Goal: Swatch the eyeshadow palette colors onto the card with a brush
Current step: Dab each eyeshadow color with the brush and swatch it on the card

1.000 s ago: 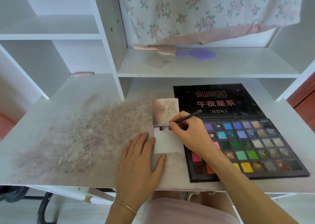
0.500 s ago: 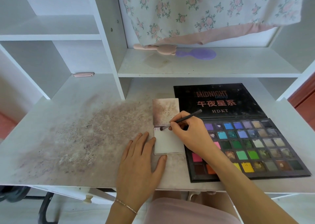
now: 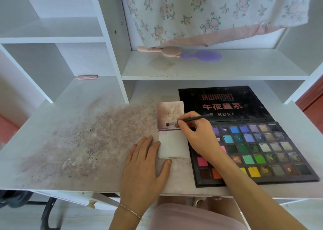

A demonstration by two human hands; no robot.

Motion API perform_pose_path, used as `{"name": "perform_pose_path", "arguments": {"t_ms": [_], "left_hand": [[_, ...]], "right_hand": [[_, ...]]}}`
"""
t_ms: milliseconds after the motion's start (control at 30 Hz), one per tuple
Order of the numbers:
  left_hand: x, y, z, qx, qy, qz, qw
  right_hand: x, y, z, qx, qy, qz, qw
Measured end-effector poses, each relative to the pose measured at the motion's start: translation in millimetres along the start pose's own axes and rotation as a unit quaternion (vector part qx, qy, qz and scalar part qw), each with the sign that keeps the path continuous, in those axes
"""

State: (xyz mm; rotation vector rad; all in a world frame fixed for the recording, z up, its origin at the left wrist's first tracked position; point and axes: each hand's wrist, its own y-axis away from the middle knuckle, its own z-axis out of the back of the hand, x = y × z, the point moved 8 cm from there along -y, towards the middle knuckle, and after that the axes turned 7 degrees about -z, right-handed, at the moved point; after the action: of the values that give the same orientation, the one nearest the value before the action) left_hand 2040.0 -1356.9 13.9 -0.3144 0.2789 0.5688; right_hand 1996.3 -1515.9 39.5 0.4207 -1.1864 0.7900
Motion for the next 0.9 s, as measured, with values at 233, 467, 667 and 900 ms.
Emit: {"name": "perform_pose_path", "arguments": {"t_ms": [233,467,667,900], "left_hand": [[-1,-1,2,-0.002,-0.002,-0.003,1.000],[0,0,2,-0.005,0.001,0.001,1.000],[-1,-1,3,-0.012,0.003,0.001,1.000],[0,-2,1,-0.001,0.002,0.007,1.000]], "right_hand": [[6,1,22,-0.041,-0.108,0.004,0.993],[-5,15,87,-0.130,-0.090,0.002,0.987],[-29,30,122,-0.150,-0.040,-0.039,0.987],[-38,36,121,-0.145,0.041,-0.030,0.988]]}}
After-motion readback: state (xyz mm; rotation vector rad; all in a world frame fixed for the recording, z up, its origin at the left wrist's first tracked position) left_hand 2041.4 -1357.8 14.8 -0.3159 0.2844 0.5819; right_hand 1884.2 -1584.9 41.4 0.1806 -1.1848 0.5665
